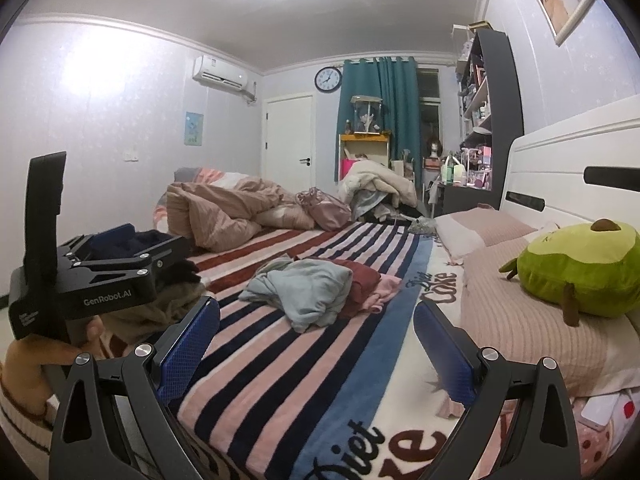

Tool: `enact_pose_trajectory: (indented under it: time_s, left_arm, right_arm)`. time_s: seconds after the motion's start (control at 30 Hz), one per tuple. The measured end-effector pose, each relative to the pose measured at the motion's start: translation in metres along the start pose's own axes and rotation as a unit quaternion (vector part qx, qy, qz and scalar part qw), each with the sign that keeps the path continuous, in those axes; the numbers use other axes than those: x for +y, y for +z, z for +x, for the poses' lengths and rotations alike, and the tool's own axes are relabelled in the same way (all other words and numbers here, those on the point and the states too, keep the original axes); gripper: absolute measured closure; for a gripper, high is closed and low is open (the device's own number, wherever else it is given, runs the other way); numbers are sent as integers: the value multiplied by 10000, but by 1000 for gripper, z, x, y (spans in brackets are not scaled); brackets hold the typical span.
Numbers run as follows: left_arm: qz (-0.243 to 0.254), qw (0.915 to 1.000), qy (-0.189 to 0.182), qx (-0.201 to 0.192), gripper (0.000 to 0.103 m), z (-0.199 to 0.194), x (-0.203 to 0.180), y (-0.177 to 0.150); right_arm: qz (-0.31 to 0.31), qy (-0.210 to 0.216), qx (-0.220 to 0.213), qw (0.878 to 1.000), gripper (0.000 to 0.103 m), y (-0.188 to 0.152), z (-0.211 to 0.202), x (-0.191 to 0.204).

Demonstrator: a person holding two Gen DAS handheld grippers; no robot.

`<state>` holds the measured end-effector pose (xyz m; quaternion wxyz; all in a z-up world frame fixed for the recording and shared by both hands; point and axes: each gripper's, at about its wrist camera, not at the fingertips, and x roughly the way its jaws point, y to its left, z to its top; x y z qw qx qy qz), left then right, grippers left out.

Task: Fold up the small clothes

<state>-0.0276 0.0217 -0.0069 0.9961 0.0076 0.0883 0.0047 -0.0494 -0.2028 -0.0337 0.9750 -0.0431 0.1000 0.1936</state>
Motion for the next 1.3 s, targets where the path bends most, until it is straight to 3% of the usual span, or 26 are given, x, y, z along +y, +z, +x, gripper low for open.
enact_pose_trajectory:
  time_s: [1.3]
  left_arm:
    - [49, 10000, -66, 52, 1, 0, 0, -2]
  right_arm:
    - [255, -210, 54, 9994, 6, -10, -3, -4]
